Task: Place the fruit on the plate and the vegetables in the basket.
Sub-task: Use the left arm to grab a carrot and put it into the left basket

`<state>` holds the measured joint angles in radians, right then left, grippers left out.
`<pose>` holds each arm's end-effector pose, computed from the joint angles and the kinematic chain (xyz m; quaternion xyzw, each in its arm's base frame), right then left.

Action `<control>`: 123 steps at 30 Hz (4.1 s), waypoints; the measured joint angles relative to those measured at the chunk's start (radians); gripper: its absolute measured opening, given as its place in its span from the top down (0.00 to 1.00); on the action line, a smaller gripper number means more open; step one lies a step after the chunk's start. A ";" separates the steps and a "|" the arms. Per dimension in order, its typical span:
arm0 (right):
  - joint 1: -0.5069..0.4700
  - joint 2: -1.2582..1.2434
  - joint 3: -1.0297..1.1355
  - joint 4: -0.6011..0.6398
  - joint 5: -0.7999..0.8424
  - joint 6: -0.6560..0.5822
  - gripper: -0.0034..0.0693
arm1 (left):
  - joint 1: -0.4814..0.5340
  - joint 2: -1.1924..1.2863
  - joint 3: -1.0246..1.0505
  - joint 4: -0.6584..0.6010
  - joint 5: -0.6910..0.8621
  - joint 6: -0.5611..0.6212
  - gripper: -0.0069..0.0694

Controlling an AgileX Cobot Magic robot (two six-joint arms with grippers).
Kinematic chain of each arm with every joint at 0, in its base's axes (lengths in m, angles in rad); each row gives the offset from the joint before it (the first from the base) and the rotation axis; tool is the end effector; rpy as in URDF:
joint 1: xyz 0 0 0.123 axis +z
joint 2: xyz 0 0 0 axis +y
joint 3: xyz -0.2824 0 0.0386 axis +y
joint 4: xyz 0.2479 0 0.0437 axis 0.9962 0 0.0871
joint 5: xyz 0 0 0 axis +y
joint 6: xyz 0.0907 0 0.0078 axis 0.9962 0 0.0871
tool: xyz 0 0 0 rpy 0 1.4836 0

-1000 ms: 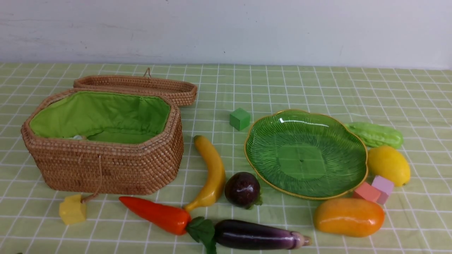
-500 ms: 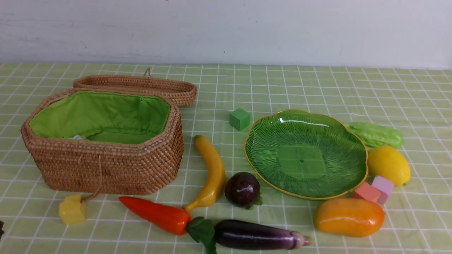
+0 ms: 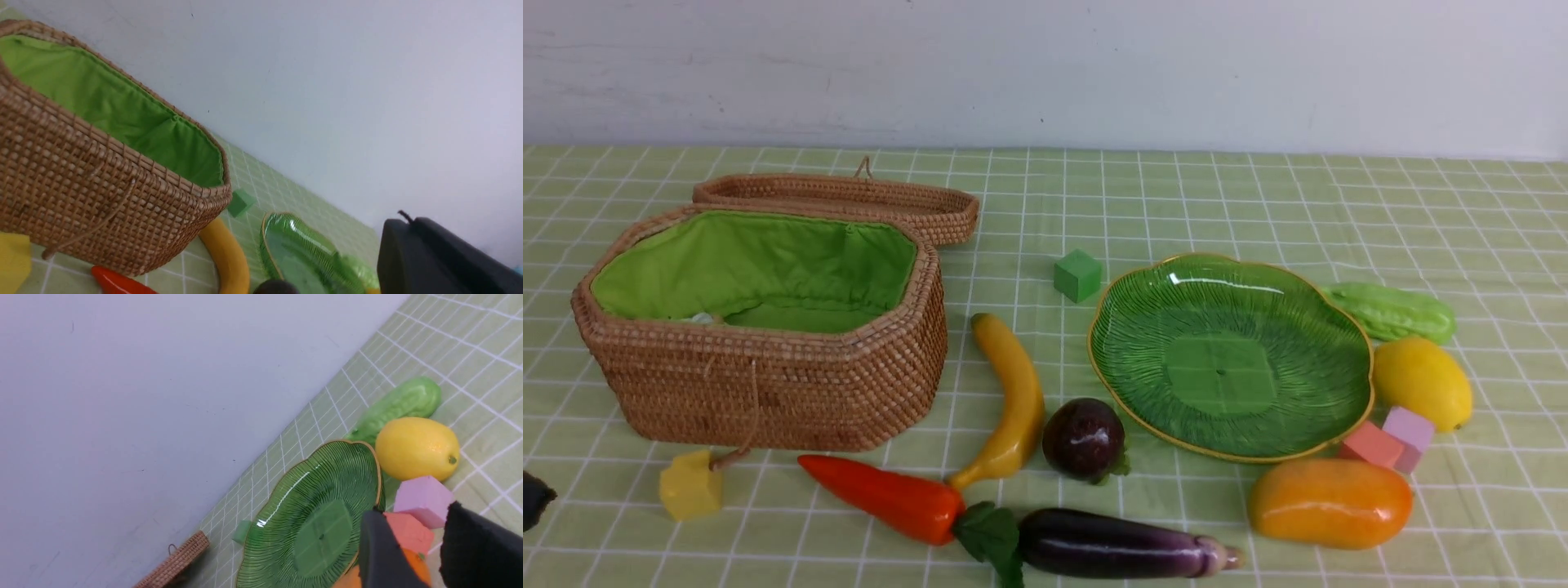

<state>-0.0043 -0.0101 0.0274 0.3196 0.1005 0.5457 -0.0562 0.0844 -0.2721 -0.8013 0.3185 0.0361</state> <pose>0.0568 0.0027 0.1957 0.2911 0.6542 0.3011 0.6298 0.0446 -0.0231 0.2787 -0.1522 0.6729 -0.3507 0.6333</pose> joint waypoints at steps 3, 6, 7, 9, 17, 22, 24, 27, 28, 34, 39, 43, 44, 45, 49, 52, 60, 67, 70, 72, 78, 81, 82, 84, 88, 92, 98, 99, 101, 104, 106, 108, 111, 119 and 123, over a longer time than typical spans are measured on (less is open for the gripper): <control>0.007 0.000 -0.031 -0.001 0.081 -0.004 0.70 | 0.000 0.086 -0.060 0.007 0.086 0.075 0.93; 0.049 0.026 -0.174 -0.025 0.268 -0.114 0.82 | 0.000 0.264 -0.194 0.028 0.270 0.195 0.93; 0.067 0.055 -0.243 -0.028 0.343 -0.162 0.85 | 0.000 0.320 -0.245 0.038 0.333 0.232 0.93; 0.106 0.116 -0.366 -0.034 0.490 -0.273 0.89 | -0.001 0.425 -0.326 0.056 0.424 0.285 0.93; 0.166 0.339 -0.768 -0.049 0.931 -0.529 0.92 | -0.174 0.721 -0.574 0.253 0.678 0.335 0.93; 0.166 0.392 -0.896 -0.046 1.040 -0.644 0.92 | -0.376 0.883 -0.654 0.474 0.749 0.312 0.93; 0.166 0.396 -0.919 -0.041 1.050 -0.674 0.92 | -0.450 0.937 -0.662 0.570 0.743 0.316 0.93; 0.166 0.397 -0.930 -0.012 1.058 -0.715 0.91 | -0.513 1.041 -0.669 0.708 0.727 0.331 0.92; 0.166 0.398 -0.931 -0.001 1.066 -0.730 0.91 | -0.521 1.082 -0.675 0.750 0.723 0.334 0.90; 0.166 0.399 -0.931 0.019 1.072 -0.760 0.90 | -0.527 1.312 -0.733 0.835 0.701 0.451 0.67; 0.166 0.399 -0.931 0.020 1.080 -0.800 0.90 | -0.528 1.425 -0.760 0.837 0.608 0.675 0.34; 0.166 0.399 -0.931 0.022 1.094 -0.805 0.90 | -0.529 1.465 -0.760 0.841 0.506 0.770 0.21; 0.166 0.399 -0.931 0.024 1.099 -0.806 0.89 | -0.529 1.472 -0.760 0.844 0.475 0.781 0.19; 0.166 0.399 -0.931 0.026 1.100 -0.806 0.89 | -0.529 1.476 -0.761 0.847 0.458 0.786 0.19; 0.167 0.399 -0.931 0.035 1.105 -0.806 0.89 | -0.528 1.527 -0.765 0.865 0.384 0.800 0.18; 0.167 0.399 -0.931 0.042 1.105 -0.806 0.89 | -0.528 1.575 -0.765 0.886 0.380 0.803 0.18; 0.167 0.399 -0.931 0.049 1.104 -0.809 0.88 | -0.528 1.666 -0.766 0.982 0.325 0.805 0.18; 0.167 0.399 -0.931 0.049 1.080 -0.809 0.88 | -0.528 1.701 -0.767 1.007 0.306 0.805 0.26; 0.167 0.399 -0.931 0.050 1.069 -0.809 0.88 | -0.528 1.707 -0.767 1.010 0.308 0.805 0.37; 0.167 0.399 -0.931 0.052 1.067 -0.809 0.88 | -0.528 1.707 -0.768 1.010 0.310 0.805 0.41; 0.167 0.399 -0.931 0.052 1.067 -0.809 0.88 | -0.528 1.707 -0.768 1.011 0.342 0.805 0.41; 0.167 0.399 -0.931 0.052 1.067 -0.809 0.88 | -0.528 1.705 -0.768 1.014 0.363 0.805 0.41; 0.167 0.399 -0.931 0.052 1.065 -0.809 0.88 | -0.528 1.700 -0.768 1.014 0.377 0.805 0.41; 0.167 0.399 -0.931 0.053 1.064 -0.809 0.88 | -0.528 1.688 -0.768 1.014 0.388 0.805 0.41; 0.167 0.399 -0.931 0.054 1.064 -0.809 0.88 | -0.528 1.636 -0.768 1.011 0.407 0.805 0.41; 0.167 0.399 -0.931 0.057 1.064 -0.809 0.88 | -0.528 1.599 -0.768 1.007 0.441 0.805 0.41; 0.167 0.399 -0.931 0.058 1.064 -0.809 0.88 | -0.528 1.536 -0.768 0.969 0.472 0.805 0.41; 0.167 0.399 -0.931 0.059 1.063 -0.809 0.88 | -0.528 1.526 -0.768 0.962 0.476 0.805 0.41; 0.167 0.399 -0.931 0.065 1.058 -0.809 0.88 | -0.528 1.508 -0.768 0.939 0.497 0.804 0.41; 0.167 0.399 -0.931 0.075 1.045 -0.809 0.88 | -0.528 1.490 -0.768 0.891 0.525 0.803 0.41; 0.167 0.399 -0.931 0.083 1.035 -0.809 0.88 | -0.528 1.482 -0.768 0.860 0.536 0.800 0.41; 0.167 0.399 -0.931 0.090 1.029 -0.809 0.88 | -0.528 1.466 -0.768 0.827 0.543 0.778 0.41; 0.167 0.399 -0.931 0.091 1.024 -0.809 0.88 | -0.528 1.429 -0.768 0.801 0.547 0.735 0.41; 0.167 0.399 -0.931 0.139 0.913 -0.809 0.88 | -0.514 1.257 -0.869 0.848 0.613 0.593 0.41; 0.167 0.399 -0.931 0.201 0.789 -0.840 0.88 | -0.456 1.238 -0.948 0.926 0.598 0.574 0.41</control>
<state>0.1627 0.3887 -0.9038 0.5204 0.8895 -0.2943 -0.5123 1.3223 -1.2202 0.1252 0.9170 0.6103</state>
